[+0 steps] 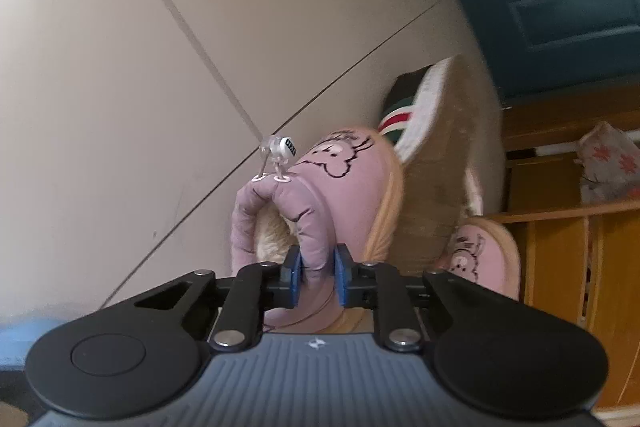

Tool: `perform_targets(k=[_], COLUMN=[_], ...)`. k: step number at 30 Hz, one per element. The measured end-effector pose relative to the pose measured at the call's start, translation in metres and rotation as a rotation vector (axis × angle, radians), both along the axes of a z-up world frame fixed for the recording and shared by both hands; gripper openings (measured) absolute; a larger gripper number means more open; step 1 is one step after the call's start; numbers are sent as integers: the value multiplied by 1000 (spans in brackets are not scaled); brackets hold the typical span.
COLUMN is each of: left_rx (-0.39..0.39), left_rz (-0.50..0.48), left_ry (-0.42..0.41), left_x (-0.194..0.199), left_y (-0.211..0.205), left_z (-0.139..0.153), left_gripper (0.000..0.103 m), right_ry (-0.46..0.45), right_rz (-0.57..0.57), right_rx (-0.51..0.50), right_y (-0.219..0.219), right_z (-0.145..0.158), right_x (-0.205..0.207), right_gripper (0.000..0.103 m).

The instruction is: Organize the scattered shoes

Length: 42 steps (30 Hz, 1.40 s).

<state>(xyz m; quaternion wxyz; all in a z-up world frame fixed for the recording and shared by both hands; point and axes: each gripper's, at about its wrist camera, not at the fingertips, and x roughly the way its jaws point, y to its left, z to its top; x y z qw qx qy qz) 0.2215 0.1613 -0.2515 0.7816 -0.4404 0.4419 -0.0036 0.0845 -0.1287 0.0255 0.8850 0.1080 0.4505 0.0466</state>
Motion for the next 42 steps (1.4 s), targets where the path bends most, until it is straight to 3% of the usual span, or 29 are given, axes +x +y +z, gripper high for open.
perform_targets(k=[6,12,17,20,22,23,24,28,30,33,36,38,42], left_rx=[335,566,670,691,690,696,702,733,756,816,847,830,734], left_rz=[-262,-600,-911,-1018,-1096,-1112,-1127,-1090,-1001,-896,-835,-795,-663], left_ry=[-141,-262,-266,-241,-147,-108,-68,-64,-14,123,165,121,79], left_x=[13,-15,-57,-90,-110,-115,-120,-127,-120,-121,-150,-172,-190], left_y=[-40,-59,-110,-121,-140,-145,-151,-151,-140,-116,-95,-89,-78], left_z=[55,95,91,82,60,53,45,66,97,149,208,240,265], left_gripper=[13,13,13,16,23,36,38,47,50,51,58,81,85], right_ry=[-25,-73,-86,-86,-86,-86,-84,-71,-78,-104,-114,-155,-185], right_rz=[-2,-27,-56,-69,-65,-64,-60,-42,-39,-6,173,433,786], right_rx=[-1,31,53,79,81,82,78,53,51,36,-34,-177,-387], right_y=[-3,-15,-25,-28,-28,-28,-27,-26,-26,-24,-9,13,48], right_z=[7,22,28,31,31,32,32,30,30,30,19,-4,-58], right_x=[0,-10,-14,-14,-14,-14,-14,-13,-12,-10,-5,-5,-7], right_gripper=[94,94,94,94,94,94,94,94,94,94,94,94,94])
